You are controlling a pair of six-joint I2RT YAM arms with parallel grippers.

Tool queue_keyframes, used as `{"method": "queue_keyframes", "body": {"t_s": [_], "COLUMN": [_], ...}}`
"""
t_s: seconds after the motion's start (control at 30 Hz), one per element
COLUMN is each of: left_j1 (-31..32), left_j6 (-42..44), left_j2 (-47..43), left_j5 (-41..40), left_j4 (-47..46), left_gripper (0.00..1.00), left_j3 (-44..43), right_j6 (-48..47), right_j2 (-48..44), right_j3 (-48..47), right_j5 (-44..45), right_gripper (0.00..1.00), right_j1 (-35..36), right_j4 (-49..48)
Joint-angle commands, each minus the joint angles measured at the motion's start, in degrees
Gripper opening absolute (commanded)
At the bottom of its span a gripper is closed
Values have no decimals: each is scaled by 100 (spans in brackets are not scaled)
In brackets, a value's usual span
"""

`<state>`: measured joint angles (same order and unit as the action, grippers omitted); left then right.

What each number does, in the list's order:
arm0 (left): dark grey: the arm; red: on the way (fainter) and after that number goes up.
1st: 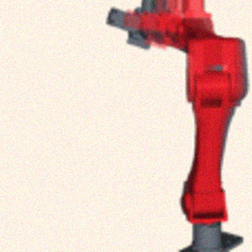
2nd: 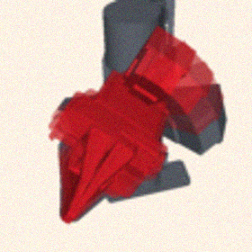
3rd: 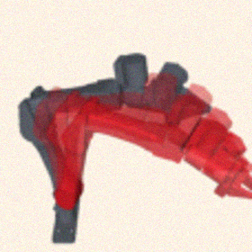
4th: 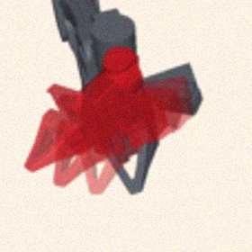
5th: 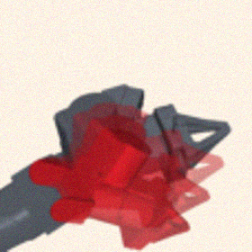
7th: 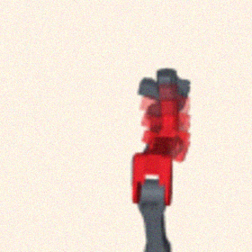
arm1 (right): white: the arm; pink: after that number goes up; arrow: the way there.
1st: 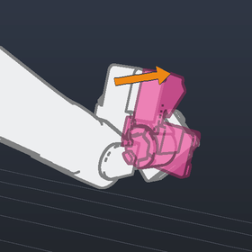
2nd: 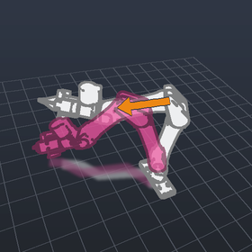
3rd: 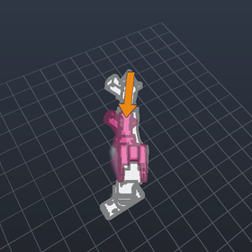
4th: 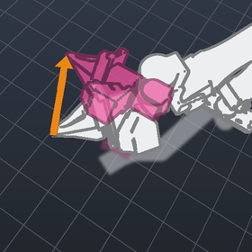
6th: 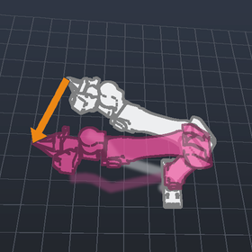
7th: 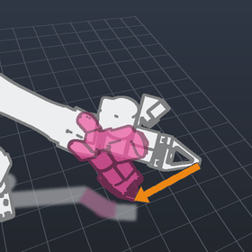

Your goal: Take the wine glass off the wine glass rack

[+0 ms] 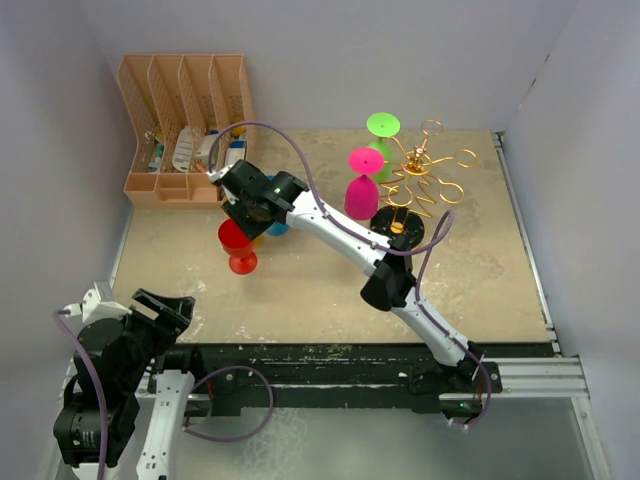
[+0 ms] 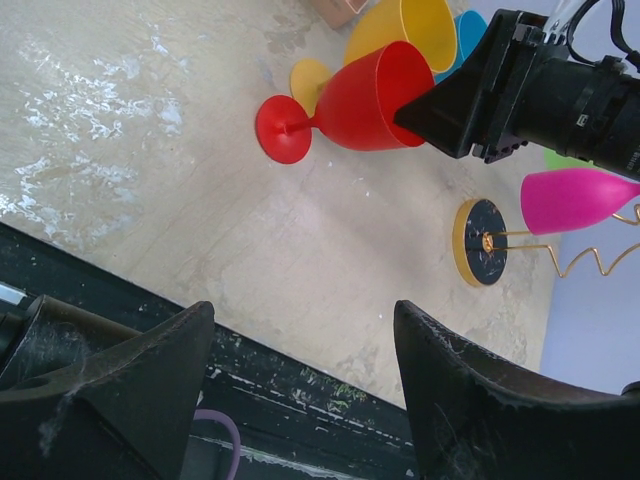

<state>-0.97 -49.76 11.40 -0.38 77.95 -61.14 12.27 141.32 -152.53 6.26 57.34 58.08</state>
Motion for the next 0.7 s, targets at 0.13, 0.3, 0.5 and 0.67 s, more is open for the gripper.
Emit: {"method": "queue_keyframes", "body": {"t_s": [0.13,0.3,0.5,0.67], "left_j1": [9,7,9,9], "left_j6": [142,120,121,253], "left_j2": [98,76,107,338], "left_j5": [90,91,96,587], "left_j4": [-298,-296,-435,-1046], "left_gripper": [75,75,75,75], "left_j3": [8,-2,-47,49], "right_j6": [199,327,679,1127], "right_j2": [-1274,-2058,-3234,-4529], "right_j3": [432,746,1771,3232], "right_j5": [6,-80,-138,10], "right_gripper": [39,41,40,53], "right_j1": [-4,-9,-5,-138], "right_j4": [-546,-1003,-1671,-2417]}}
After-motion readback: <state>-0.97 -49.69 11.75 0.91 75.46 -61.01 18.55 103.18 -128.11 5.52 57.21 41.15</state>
